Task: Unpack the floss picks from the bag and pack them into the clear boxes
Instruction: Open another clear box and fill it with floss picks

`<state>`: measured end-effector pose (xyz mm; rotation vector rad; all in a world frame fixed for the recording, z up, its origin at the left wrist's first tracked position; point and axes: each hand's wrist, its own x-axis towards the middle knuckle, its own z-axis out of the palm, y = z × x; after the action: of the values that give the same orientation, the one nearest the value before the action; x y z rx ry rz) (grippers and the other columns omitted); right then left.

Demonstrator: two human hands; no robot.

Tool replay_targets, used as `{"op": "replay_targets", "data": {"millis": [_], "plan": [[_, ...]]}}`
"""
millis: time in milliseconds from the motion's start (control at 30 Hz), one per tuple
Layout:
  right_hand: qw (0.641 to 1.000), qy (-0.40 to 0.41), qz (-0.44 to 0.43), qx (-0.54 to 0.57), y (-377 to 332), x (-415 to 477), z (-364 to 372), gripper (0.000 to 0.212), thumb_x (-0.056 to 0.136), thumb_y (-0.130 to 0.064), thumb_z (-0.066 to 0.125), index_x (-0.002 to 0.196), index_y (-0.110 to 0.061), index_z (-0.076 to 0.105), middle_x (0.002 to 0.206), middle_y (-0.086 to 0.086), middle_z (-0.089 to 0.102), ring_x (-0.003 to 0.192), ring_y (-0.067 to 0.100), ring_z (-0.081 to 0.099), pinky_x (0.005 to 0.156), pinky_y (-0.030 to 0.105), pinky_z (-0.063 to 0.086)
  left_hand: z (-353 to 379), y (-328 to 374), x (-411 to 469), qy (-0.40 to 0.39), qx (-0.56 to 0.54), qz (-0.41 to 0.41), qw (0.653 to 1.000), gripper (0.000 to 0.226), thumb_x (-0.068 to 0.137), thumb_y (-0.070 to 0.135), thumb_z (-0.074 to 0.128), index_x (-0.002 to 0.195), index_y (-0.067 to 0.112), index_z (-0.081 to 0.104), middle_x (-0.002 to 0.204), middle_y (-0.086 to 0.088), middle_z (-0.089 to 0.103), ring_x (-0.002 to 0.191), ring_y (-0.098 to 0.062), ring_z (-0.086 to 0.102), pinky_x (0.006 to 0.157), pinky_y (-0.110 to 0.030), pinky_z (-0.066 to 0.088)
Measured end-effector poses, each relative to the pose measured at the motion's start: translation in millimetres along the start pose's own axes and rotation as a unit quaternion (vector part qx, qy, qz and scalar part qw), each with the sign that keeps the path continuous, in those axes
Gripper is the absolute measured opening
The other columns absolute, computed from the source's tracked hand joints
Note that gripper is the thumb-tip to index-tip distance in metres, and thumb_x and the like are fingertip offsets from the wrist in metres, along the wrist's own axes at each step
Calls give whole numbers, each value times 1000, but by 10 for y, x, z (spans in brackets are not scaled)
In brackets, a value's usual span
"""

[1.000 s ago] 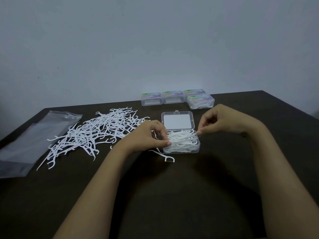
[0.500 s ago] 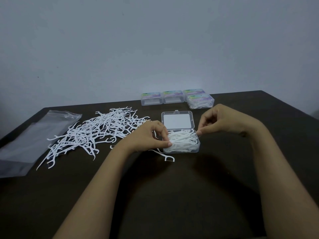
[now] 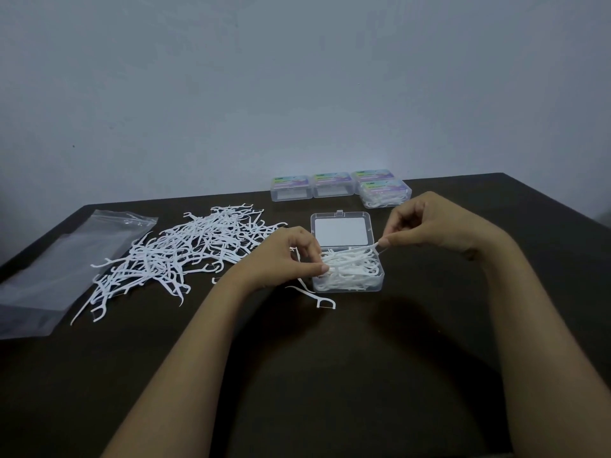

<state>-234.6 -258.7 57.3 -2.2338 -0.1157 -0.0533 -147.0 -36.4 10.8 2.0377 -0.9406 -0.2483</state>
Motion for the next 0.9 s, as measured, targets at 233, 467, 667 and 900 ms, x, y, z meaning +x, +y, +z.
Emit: {"op": "replay_targets", "data": {"millis": [233,467,667,900], "plan": [[998,-44,19,-41,11,43,62,12,74,-13,74,73,-3,69,45,-11,53,46,-2,43,48,9,35,19,6,-7,-15,28,-5,999,19,74,10,76,61,17,63,85,2,58,77,-11,55,69,-13,43],[997,-56,28,-53,16,76,104,8,75,-12,74,73,-5,71,51,-8,57,47,-3,45,49,8,38,45,-3,5,-8,49,4,999,23,75,14,75,61,24,61,94,-15,61,86,-28,59,76,-29,47],[996,-64,22,-51,-2,96,166,6,75,-11,74,72,-7,71,52,-9,60,47,-3,49,49,7,38,42,-23,22,9,28,1,1000,22,76,14,74,61,24,61,94,-15,62,87,-30,59,74,-27,46],[998,-35,16,-40,-14,89,142,6,74,-11,75,75,-5,72,60,-2,64,48,-5,50,49,6,38,-37,-2,-10,29,-23,-4,999,15,76,13,74,65,17,64,87,-1,62,90,-31,59,76,-33,47]]}}
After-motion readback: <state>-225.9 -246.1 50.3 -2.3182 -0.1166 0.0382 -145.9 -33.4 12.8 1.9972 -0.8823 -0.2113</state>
